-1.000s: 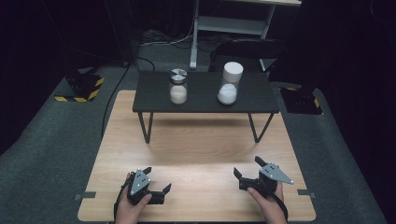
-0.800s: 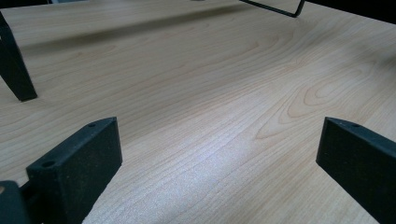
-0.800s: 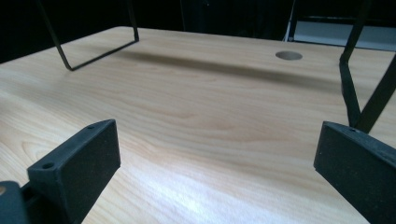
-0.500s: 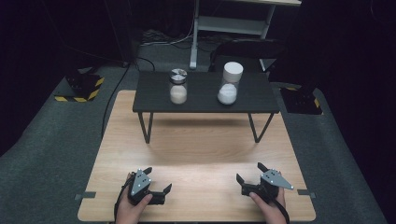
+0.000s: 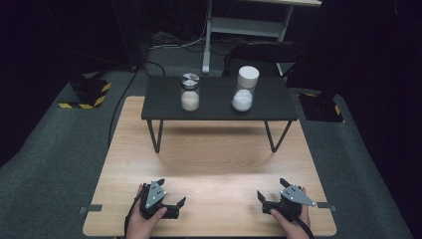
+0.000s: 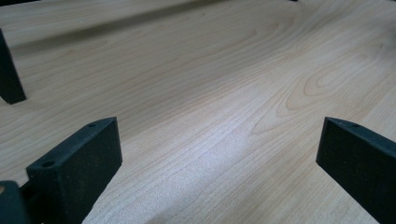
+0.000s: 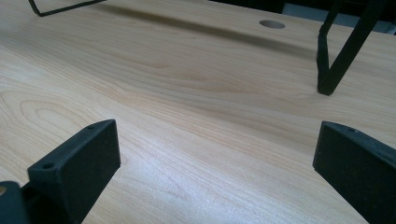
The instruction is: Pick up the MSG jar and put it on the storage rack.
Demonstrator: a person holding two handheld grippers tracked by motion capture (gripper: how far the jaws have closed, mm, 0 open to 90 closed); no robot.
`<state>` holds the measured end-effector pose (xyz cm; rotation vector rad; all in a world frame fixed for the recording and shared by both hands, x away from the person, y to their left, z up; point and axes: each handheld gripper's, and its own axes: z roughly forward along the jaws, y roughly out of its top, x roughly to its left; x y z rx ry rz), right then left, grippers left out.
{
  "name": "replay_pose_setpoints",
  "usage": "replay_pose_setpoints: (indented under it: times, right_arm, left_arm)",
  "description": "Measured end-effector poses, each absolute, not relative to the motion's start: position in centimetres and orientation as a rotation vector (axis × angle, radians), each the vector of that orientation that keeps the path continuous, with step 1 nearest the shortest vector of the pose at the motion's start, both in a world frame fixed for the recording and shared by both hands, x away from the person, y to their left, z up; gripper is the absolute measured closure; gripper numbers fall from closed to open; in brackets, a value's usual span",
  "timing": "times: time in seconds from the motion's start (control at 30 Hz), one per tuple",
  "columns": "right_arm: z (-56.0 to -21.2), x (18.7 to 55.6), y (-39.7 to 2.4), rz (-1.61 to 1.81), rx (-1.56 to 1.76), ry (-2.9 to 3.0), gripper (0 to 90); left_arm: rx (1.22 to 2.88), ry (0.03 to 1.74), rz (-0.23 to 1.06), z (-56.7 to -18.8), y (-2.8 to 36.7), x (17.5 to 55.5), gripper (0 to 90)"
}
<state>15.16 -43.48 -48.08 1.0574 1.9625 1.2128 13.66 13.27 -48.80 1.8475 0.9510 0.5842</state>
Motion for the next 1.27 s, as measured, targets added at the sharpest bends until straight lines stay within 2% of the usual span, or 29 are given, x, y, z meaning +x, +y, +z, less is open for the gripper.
replay_pose_setpoints:
  times: [0.43, 0.7, 1.27]
  right_arm:
    - [-47.9, 14.8, -44.1, 1.208, 1.024, 1.997, 0.2]
    - [-47.6, 15.5, -44.1, 1.210, 1.018, 2.036, 0.3]
    - [-47.8, 15.4, -44.1, 1.216, 1.030, 2.018, 0.3]
  left_arm:
    - [1.901, 0.937, 0.592, -48.3, 12.6, 14.0, 0.5]
    - [1.948, 0.880, 0.652, -48.3, 11.7, 13.4, 0.6]
    - [1.943, 0.906, 0.586, -48.1, 12.4, 14.2, 0.6]
